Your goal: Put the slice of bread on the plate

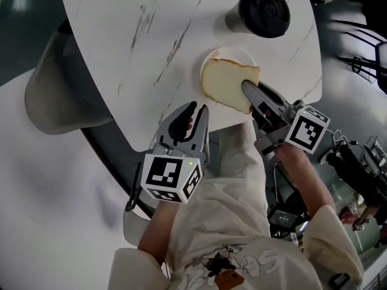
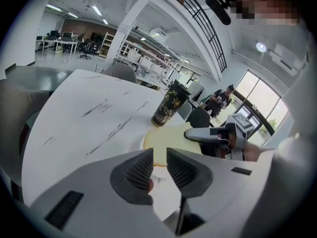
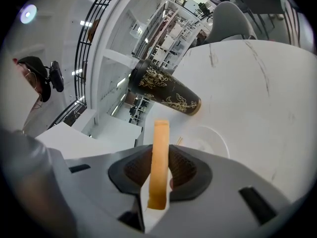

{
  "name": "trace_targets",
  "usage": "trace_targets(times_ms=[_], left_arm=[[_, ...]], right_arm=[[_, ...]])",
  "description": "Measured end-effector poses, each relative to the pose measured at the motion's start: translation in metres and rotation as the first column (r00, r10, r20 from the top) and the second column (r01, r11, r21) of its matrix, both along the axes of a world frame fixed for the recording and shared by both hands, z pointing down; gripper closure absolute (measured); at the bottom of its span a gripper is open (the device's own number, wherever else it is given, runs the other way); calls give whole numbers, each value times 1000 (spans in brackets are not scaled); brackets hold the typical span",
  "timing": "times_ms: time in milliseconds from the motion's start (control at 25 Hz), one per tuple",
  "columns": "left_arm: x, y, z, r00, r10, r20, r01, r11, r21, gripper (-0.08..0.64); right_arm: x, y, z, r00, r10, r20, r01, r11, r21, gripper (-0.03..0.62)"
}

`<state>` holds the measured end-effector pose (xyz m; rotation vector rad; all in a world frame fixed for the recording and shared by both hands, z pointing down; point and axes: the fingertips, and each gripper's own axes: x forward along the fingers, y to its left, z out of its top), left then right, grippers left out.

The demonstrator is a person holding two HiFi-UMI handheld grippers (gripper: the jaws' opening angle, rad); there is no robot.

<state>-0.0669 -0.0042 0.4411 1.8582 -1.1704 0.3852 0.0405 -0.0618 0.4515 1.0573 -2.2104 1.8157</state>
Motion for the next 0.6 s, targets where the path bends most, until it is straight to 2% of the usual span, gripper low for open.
trace_targets(times_ms=[320,480,600], left_arm=[[8,11,5,1000,-10,1,10,1000,-14,466],[9,17,8,1000,-14,0,14,999,-30,466],[11,22,10,1000,-15,-3,15,999,-34,466]], right_arm=[[8,6,13,999,4,-48,-4,1000,-2,503],[14,6,19,983,-8,-183,11,1000,15,502],[17,14,27,968,-43,-248,45,999,0,477]])
